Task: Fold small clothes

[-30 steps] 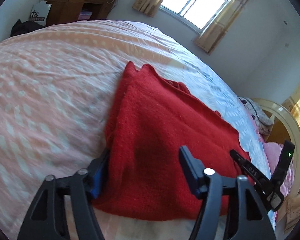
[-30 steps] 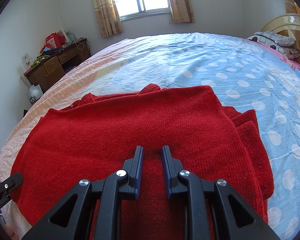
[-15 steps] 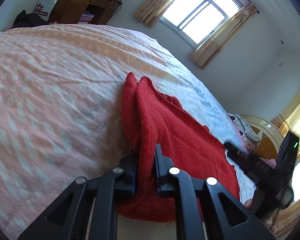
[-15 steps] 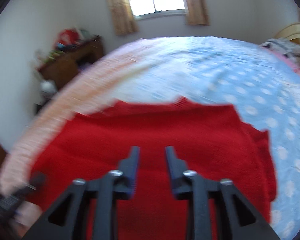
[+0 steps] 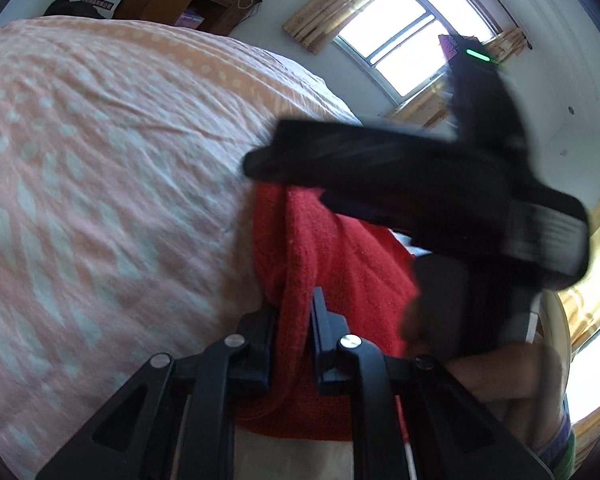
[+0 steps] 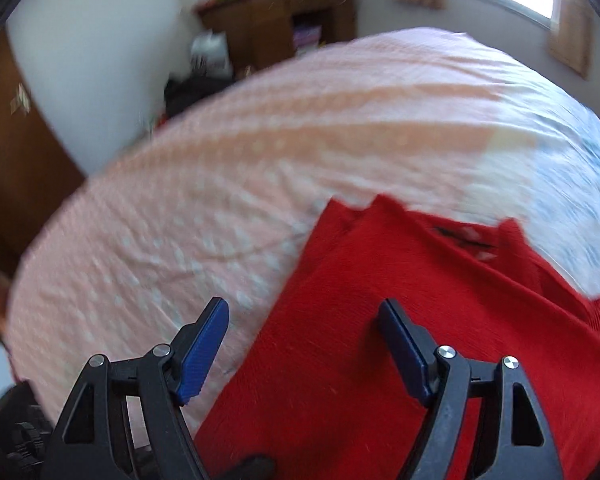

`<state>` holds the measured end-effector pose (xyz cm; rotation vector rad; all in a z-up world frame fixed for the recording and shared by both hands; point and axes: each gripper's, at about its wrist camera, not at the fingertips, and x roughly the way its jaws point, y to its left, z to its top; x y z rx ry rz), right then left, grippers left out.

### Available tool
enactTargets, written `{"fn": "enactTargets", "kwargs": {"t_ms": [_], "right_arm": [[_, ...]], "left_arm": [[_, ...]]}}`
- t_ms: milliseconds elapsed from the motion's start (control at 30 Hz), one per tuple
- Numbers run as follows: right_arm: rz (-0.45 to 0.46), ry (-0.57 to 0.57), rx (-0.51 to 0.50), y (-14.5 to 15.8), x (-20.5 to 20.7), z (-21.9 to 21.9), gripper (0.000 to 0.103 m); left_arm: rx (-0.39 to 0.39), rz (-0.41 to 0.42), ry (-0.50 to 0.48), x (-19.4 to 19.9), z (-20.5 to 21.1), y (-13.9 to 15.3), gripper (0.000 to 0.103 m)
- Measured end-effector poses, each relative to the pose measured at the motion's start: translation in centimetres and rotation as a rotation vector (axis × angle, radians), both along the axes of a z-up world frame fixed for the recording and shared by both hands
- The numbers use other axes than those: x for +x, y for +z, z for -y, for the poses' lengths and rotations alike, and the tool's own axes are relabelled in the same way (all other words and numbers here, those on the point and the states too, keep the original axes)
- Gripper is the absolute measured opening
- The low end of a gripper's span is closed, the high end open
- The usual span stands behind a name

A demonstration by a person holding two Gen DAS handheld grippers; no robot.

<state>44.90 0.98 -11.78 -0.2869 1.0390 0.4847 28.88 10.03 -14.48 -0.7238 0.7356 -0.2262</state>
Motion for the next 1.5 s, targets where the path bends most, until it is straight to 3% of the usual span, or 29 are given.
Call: {"fn": "enactTargets", "kwargs": {"t_ms": [67, 133, 167, 267, 367, 600, 767, 900, 1200, 1367, 1500], "right_arm": [[0.035, 0.034, -0.093, -0.9, -0.2, -1.1, 0.078], [0.057, 0.047, -0.112, -1.1, -0.6, -1.1, 0.074], [0.072, 0.044, -0.126, -1.2, -0.7, -1.0, 0.060], [0.081, 0.020, -0.125, -0.6, -0.8, 0.4, 0.034], [0.050, -0.024, -0.024, 0.8, -0.7, 2.7, 0.018], [0.038, -0.156, 0.269, 5.2, -1.2, 10.9, 0.014], [0.055, -0.246, 0.363, 7.7, -1.9, 18.6, 0.014], [0.073, -0.339, 0.409, 8.5, -3.5, 25.8, 0.013], [0.035, -0.505, 0.468, 4.1, -7.0, 37.9, 0.013], [-0.009, -0.529, 0.561, 2.1, -6.8, 41.3, 0.013], [-0.030, -0.539, 0.579, 0.2, -6.7, 42.3, 0.013]], "left_arm": [[0.010, -0.003, 0.006, -0.1, 0.0, -0.2, 0.013], [-0.015, 0.000, 0.004, 0.0, -0.2, -0.3, 0.015], [-0.010, 0.000, 0.002, -0.1, -0.2, -0.3, 0.015], [0.026, 0.010, -0.006, -0.2, 0.4, 0.1, 0.015], [0.069, 0.029, -0.028, -0.3, 1.1, 1.1, 0.015], [0.193, 0.132, -0.135, -0.8, 5.5, 5.3, 0.015], [0.257, 0.212, -0.275, -1.4, 11.6, 8.1, 0.015], [0.296, 0.230, -0.385, -2.3, 17.2, 8.7, 0.015], [0.398, 0.203, -0.567, -4.9, 28.8, 7.2, 0.015], [0.459, 0.191, -0.570, -5.0, 31.9, 6.8, 0.013], [0.510, 0.190, -0.578, -6.2, 32.5, 6.6, 0.014]]}}
